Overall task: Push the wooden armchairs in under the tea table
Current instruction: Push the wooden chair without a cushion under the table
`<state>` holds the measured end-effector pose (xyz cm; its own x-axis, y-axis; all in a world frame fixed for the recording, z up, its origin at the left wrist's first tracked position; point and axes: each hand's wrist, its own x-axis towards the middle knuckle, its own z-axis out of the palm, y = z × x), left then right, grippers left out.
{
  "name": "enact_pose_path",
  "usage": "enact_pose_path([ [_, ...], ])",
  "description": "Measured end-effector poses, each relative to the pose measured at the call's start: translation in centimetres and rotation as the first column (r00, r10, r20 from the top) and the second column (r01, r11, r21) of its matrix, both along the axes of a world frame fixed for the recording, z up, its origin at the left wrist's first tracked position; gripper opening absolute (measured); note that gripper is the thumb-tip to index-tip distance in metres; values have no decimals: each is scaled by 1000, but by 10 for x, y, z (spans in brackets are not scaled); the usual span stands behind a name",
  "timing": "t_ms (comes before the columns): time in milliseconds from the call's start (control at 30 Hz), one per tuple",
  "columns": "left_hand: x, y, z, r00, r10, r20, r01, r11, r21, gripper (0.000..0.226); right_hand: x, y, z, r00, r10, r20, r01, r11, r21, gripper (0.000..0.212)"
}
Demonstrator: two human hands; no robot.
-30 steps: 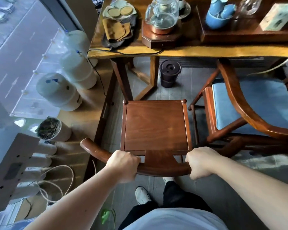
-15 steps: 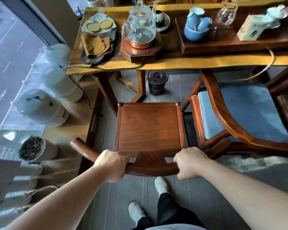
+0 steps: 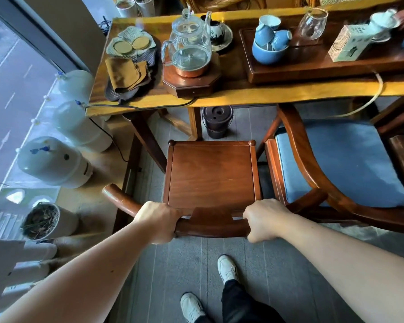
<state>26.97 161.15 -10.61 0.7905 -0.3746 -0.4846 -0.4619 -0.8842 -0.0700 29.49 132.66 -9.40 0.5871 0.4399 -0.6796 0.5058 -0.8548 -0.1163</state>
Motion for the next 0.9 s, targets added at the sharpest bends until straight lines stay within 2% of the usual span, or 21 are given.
enact_pose_path([
  [333,19,-5,4,999,-24,-26,25,999,30,13,14,-1,-2,1000,-18,-16,17,1000,-24,21],
  [700,19,-18,10,998,56,-5,-56,998,13,16,21,-12,-4,999,-35,-1,35,999,-40,24],
  [767,17,-17,11,998,66,17,-66,998,-9,23,20,-13,0,1000,-23,8,23,999,-29,30],
  [900,5,-16,13,995,60,79,-54,995,-82,65,6,-17,5,993,17,113,-23,999,49,55],
])
